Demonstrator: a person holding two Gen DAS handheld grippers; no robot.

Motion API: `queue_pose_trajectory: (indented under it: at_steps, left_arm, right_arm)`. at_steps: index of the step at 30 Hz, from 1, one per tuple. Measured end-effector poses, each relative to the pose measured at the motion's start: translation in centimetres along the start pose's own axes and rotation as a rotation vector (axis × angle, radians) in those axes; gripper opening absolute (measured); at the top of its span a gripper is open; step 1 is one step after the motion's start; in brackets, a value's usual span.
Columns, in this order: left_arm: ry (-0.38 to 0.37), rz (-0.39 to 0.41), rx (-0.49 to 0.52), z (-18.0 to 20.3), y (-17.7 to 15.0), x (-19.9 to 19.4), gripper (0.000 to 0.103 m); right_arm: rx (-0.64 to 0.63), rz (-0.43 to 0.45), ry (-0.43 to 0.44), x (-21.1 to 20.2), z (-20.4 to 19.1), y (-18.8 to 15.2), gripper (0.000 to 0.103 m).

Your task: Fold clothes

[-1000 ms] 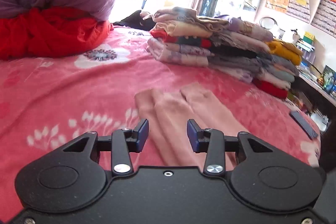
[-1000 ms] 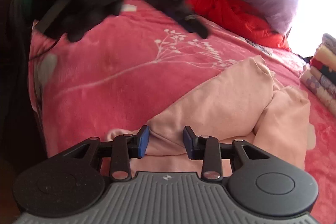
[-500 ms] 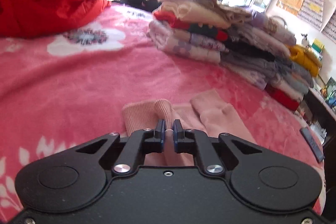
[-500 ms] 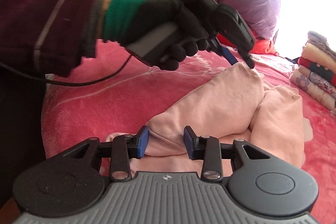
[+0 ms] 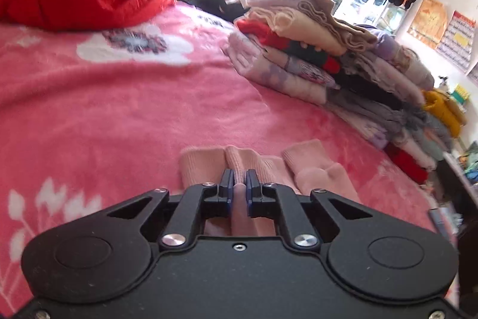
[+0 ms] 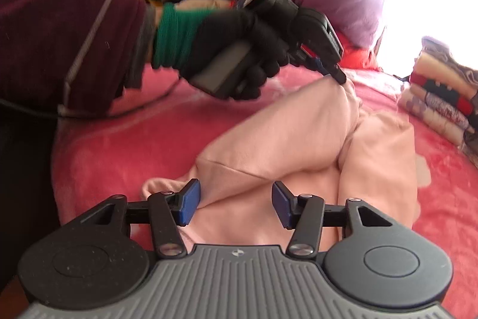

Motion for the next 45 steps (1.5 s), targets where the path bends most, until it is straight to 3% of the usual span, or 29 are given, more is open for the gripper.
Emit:
queue_pose_trajectory:
  at_steps: [2,4,9,11,12,13,15,18,20,27,28,31,32,36,39,41,44,45]
  left_arm:
    - [-0.017,0.004,-0.01,0.2,0.4,-0.7,0.009]
    - [-0.026,0.014,-0.018,0.4,0.6,-1.0,0.024]
    - [-0.014,-0.001,-0.009,0.9,0.3,0.1,0.027]
    - [0.009,-0.009,0.02,1.0,-0.1,0.6,0.024]
    - [0.02,-0.008,0.034,1.0,-0.2,0.6,0.009]
    - [0.023,-0.004,0.04,0.9,-0.2,0.6,0.006]
    - [0.029,0.024,0.03,0.5,0.1,-0.1,0.006]
    - [0.031,0.046,-0.004,-0.2,0.1,-0.7,0.006]
    - [0.045,0.042,-0.011,-0.5,-0.2,-0.6,0.006]
    - [-0.035,0.171,-0.034,0.6,1.5,-1.8,0.006]
    - [-0.025,0.166,-0.028,0.4,1.5,-1.6,0.006]
    - [0.113,0.035,0.013,-1.2,0.1,0.0,0.007]
    - [0.123,0.024,0.028,-1.2,0.0,0.0,0.007]
    - [0.144,0.083,0.079,-0.2,1.7,-2.0,0.017]
    - [0.055,0.107,0.152,1.8,2.3,-2.8,0.017]
    - [-0.021,0.072,0.23,3.8,1.6,-2.3,0.017]
    - [0.139,-0.09,0.354,2.9,-1.3,0.8,0.017]
    - [0.179,-0.099,0.388,2.5,-2.0,1.5,0.022]
  right_arm:
    - [0.005,-0.015,0.0,0.0,0.0,0.2,0.054]
    - [-0.026,-0.027,-0.013,-0.2,0.0,0.4,0.054]
    - [0.029,-0.003,-0.018,-1.7,0.2,1.7,0.053]
    - [0.057,0.037,-0.013,-2.0,0.0,2.9,0.053]
    - [0.061,0.05,-0.005,-1.8,-0.4,3.3,0.053]
    - [0.063,0.062,0.004,-1.6,-0.8,3.7,0.053]
    - [0.047,0.041,0.014,-0.4,-1.7,3.5,0.053]
    - [0.053,-0.068,0.032,1.7,-2.0,1.5,0.049]
    - [0.066,-0.069,0.044,1.4,-1.6,1.0,0.049]
    - [0.138,-0.064,0.071,0.7,-0.7,0.7,0.047]
    - [0.144,-0.054,0.069,0.5,-0.6,0.8,0.047]
    - [0.154,-0.031,0.061,0.4,-0.5,0.8,0.048]
    - [0.15,-0.034,0.058,0.6,-0.4,0.7,0.048]
    - [0.111,-0.032,0.045,0.8,-0.6,0.9,0.05]
    - [0.105,-0.032,0.044,0.9,-0.5,1.0,0.05]
    - [0.11,-0.03,0.045,0.9,-0.5,1.0,0.05]
    - [0.11,-0.029,0.046,0.9,-0.6,1.0,0.051]
    - [0.112,-0.033,0.048,1.0,-0.6,0.9,0.052]
Point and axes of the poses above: each gripper's, at about its wrist camera, not at the fingertips, and x roughly the way its jaws point, z to its right, y to its top, the point moved 10 cm from there along x, roughly the way its jaws point, and after that the axes turned 9 degrees about -y, right-handed, at the moved point
